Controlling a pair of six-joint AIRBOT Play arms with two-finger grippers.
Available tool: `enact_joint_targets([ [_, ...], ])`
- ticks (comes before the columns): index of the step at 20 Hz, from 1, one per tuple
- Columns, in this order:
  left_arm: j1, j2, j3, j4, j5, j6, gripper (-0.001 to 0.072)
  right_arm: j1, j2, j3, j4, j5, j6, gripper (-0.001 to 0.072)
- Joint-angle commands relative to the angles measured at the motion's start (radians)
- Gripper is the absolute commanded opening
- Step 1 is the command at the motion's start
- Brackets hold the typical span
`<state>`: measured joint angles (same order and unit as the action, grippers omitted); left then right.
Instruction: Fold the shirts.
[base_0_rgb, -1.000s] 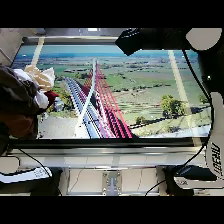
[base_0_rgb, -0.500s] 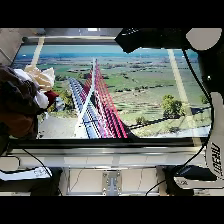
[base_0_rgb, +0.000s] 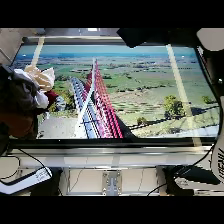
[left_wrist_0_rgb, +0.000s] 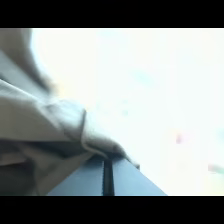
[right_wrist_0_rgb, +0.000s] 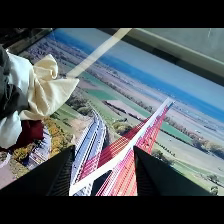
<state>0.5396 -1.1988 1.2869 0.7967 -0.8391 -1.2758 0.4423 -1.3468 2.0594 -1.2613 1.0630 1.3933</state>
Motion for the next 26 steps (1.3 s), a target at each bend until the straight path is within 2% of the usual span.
enact_joint_targets([
  [1, -0.068, 0.169, 0.003, -0.406, -0.146, 0.161, 0.001, 0.0, 0.098, 0.001, 0.0, -0.005, 0.0, 0.0426],
  [5, -0.365, 0.238, 0.003, -0.438, -0.273, 0.158, 0.001, 0.0, 0.267, 0.001, -0.004, -0.005, 0.0, 0.0426],
  [10, -0.871, 0.14, 0.003, -0.268, -0.238, 0.157, 0.0026, 0.0, 0.451, 0.001, -0.034, 0.004, 0.0, 0.0425],
  [11, -0.936, 0.107, 0.003, -0.246, -0.204, 0.158, 0.0186, 0.0, 0.472, 0.001, -0.047, 0.016, 0.0, 0.0425],
  [12, -0.98, 0.075, 0.003, -0.242, -0.149, 0.158, 0.0548, 0.0, 0.491, 0.001, -0.064, 0.035, 0.0, 0.0425],
  [13, -0.991, 0.054, 0.003, -0.246, -0.09, 0.155, 0.0711, 0.0, 0.503, 0.001, -0.098, 0.058, 0.0, 0.0424],
  [15, -0.937, 0.054, 0.003, -0.246, -0.005, 0.153, 0.0711, 0.0, 0.517, 0.001, -0.221, 0.117, 0.001, 0.0425],
  [17, -0.803, 0.071, 0.003, -0.211, -0.014, 0.145, 0.0709, 0.0, 0.517, 0.0, -0.404, 0.218, 0.004, 0.0424],
  [18, -0.728, 0.077, 0.003, -0.138, -0.046, 0.096, 0.0706, 0.0, 0.509, -0.004, -0.506, 0.285, 0.009, 0.0424],
  [20, -0.576, 0.068, -0.002, 0.082, -0.158, -0.071, 0.0706, 0.0, 0.5, -0.061, -0.681, 0.392, 0.063, 0.0424],
  [22, -0.487, 0.037, -0.035, 0.215, -0.267, -0.128, 0.0706, 0.0, 0.497, -0.2, -0.732, 0.449, 0.119, 0.0425],
  [24, -0.455, -0.017, -0.113, 0.221, -0.361, -0.127, 0.0705, 0.0, 0.494, -0.423, -0.731, 0.435, 0.169, 0.0425],
  [26, -0.46, -0.056, -0.23, 0.21, -0.366, -0.135, 0.0704, -0.011, 0.494, -0.641, -0.723, 0.345, 0.24, 0.0428],
])
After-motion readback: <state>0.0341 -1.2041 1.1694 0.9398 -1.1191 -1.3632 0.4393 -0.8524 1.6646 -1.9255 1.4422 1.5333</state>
